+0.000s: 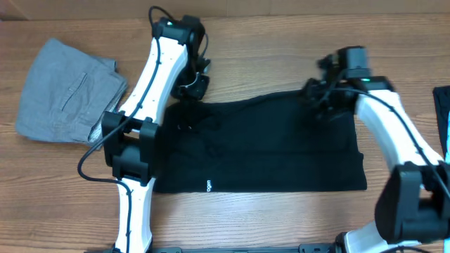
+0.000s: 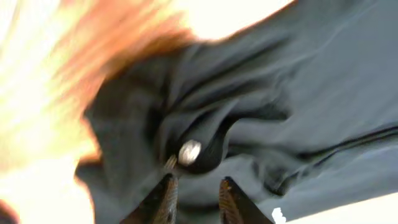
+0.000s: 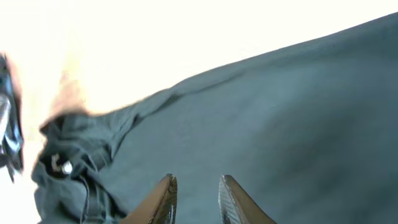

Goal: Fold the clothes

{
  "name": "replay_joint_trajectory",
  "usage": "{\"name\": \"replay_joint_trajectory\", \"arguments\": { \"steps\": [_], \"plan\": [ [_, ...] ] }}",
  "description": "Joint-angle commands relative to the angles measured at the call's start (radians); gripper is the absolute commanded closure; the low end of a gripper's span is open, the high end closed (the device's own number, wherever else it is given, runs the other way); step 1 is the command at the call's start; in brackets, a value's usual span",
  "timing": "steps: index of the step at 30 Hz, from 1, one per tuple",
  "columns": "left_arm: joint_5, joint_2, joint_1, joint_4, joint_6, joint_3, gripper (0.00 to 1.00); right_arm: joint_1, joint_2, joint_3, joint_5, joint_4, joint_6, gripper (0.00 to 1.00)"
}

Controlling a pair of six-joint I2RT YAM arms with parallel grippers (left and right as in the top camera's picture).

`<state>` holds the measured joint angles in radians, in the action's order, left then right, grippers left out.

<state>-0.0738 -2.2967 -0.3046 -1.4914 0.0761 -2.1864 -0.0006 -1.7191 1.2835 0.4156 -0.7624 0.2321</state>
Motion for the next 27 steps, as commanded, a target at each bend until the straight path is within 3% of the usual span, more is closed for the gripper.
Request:
{"name": "replay_joint_trajectory", "arguments": {
  "steps": [1,5,9,12,17,20,24,27],
  "plan": [
    [-0.032,0.028,-0.053,0.094,0.070,0.032,0.67,-0.059,0.046,0.027,0.064,-0.025,-0.005,0.73],
    [0.025,0.028,-0.074,0.286,0.069,0.147,0.51,-0.101,0.047,0.027,0.110,-0.097,-0.005,0.73],
    [0.016,0.027,-0.074,0.385,0.054,0.225,0.52,-0.102,0.047,0.027,0.109,-0.153,-0.054,0.73],
    [-0.015,0.027,-0.074,0.377,0.055,0.235,0.54,-0.102,0.047,0.027,0.109,-0.164,-0.066,0.72],
    [-0.051,0.028,-0.077,0.337,0.055,0.262,0.84,-0.102,0.047,0.027,0.109,-0.158,-0.065,0.73],
    [-0.058,0.028,-0.079,0.348,0.045,0.333,0.96,-0.102,0.047,0.027,0.110,-0.166,-0.065,0.73],
    [-0.080,0.028,-0.091,0.331,0.001,0.396,0.96,-0.102,0.047,0.027,0.110,-0.173,-0.065,0.73],
    [-0.190,0.035,-0.104,0.288,-0.002,0.381,0.96,-0.102,0.047,0.027,0.110,-0.171,-0.065,0.73]
  ]
}}
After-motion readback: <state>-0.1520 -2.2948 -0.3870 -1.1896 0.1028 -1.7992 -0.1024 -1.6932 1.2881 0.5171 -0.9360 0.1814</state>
